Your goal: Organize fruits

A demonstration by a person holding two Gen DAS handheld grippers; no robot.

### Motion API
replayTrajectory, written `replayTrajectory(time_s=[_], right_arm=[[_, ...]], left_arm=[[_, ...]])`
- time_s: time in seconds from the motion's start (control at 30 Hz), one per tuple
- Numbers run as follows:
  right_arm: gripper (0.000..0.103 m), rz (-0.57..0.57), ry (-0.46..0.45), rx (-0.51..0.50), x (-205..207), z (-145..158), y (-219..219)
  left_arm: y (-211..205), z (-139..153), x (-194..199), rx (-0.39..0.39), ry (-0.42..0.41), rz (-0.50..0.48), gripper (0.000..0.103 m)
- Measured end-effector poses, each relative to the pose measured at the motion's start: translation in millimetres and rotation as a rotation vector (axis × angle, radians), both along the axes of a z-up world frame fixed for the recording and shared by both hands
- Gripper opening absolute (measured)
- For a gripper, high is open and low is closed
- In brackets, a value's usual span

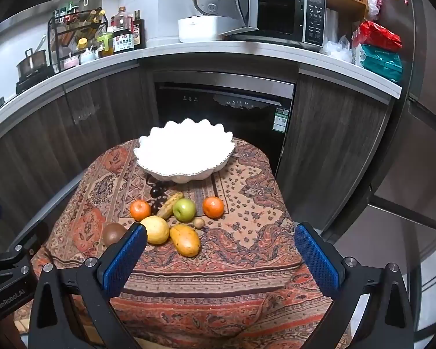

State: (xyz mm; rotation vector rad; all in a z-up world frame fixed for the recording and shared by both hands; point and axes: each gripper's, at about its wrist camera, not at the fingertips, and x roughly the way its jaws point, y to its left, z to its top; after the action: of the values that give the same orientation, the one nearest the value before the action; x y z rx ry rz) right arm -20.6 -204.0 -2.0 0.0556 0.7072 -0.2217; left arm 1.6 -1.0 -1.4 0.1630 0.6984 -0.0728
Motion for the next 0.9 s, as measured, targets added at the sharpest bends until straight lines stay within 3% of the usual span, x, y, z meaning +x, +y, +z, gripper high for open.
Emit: replayTrajectory(time_s=[0.9], right_arm=[[0.102,-0.007,0.005,0.002,-0.8,-0.8,-1.9]], left_arm=[[-4.8,-2.8,-4.6,-0.009,0.010,-0.004,0.102]])
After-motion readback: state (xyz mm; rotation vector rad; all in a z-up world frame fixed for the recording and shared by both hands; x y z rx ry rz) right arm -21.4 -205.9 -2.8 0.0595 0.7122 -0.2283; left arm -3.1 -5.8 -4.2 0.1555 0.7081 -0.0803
